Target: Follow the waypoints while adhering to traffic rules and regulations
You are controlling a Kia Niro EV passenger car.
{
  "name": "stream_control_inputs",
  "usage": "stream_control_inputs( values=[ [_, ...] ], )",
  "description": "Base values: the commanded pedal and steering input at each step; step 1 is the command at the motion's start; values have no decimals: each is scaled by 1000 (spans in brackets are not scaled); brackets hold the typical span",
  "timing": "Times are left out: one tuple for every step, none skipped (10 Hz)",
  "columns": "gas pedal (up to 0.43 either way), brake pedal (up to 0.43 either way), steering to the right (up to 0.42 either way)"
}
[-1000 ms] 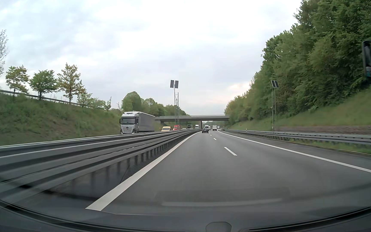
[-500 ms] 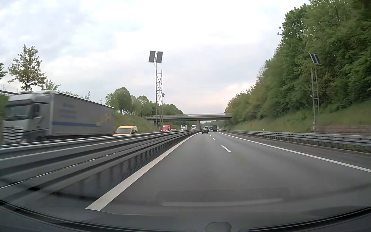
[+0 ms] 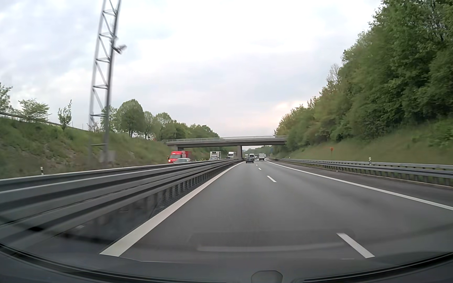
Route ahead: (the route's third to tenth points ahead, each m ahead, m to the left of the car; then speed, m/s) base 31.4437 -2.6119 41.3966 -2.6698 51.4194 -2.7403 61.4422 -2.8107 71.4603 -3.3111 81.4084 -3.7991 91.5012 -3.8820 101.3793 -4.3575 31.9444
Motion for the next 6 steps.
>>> stream_control_inputs(
  values=[
    [169, 0, 4],
    [169, 0, 4],
    [169, 0, 4],
    [169, 0, 4],
    [169, 0, 4],
    [169, 0, 4]
  ],
)
